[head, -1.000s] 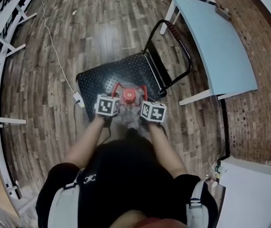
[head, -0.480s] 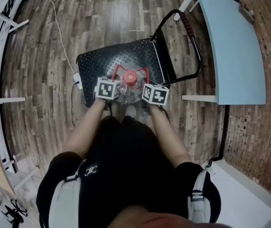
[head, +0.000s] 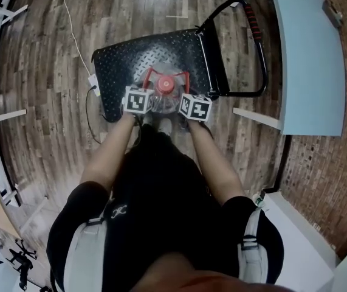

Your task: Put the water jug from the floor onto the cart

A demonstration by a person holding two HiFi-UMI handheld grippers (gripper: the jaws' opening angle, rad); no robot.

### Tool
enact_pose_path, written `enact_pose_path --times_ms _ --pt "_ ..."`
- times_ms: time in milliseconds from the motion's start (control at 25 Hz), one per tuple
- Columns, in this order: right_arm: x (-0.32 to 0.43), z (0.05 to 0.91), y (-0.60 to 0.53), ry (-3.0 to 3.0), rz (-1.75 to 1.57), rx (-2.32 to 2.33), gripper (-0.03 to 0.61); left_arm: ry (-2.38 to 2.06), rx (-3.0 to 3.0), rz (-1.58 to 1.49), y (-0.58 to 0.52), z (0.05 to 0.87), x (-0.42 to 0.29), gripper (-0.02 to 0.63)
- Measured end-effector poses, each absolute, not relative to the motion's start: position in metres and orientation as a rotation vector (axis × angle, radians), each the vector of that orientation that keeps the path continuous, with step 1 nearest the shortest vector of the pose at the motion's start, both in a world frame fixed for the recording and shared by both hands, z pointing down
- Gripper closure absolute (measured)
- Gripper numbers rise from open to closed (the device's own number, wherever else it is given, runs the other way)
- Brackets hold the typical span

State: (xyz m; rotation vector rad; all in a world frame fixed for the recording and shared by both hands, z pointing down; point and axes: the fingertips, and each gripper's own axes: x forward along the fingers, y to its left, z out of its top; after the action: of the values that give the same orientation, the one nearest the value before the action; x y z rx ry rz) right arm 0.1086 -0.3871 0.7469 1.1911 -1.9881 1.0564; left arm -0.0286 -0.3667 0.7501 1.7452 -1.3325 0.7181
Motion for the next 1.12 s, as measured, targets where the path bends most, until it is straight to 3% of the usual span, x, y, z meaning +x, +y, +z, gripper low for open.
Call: enact_pose_path --times_ms 600,1120 --pt "0.102 0.814 -0.382 -1.886 1.079 1.171 0.522 -1.251 1.675 0.778 -0.359 0.83 -0.029 0.595" --pt "0.102 0.832 -0.356 -1.837 1.063 1.133 0.514 -1.224 1.645 0.807 -0.339 0.842 -0.039 0.595"
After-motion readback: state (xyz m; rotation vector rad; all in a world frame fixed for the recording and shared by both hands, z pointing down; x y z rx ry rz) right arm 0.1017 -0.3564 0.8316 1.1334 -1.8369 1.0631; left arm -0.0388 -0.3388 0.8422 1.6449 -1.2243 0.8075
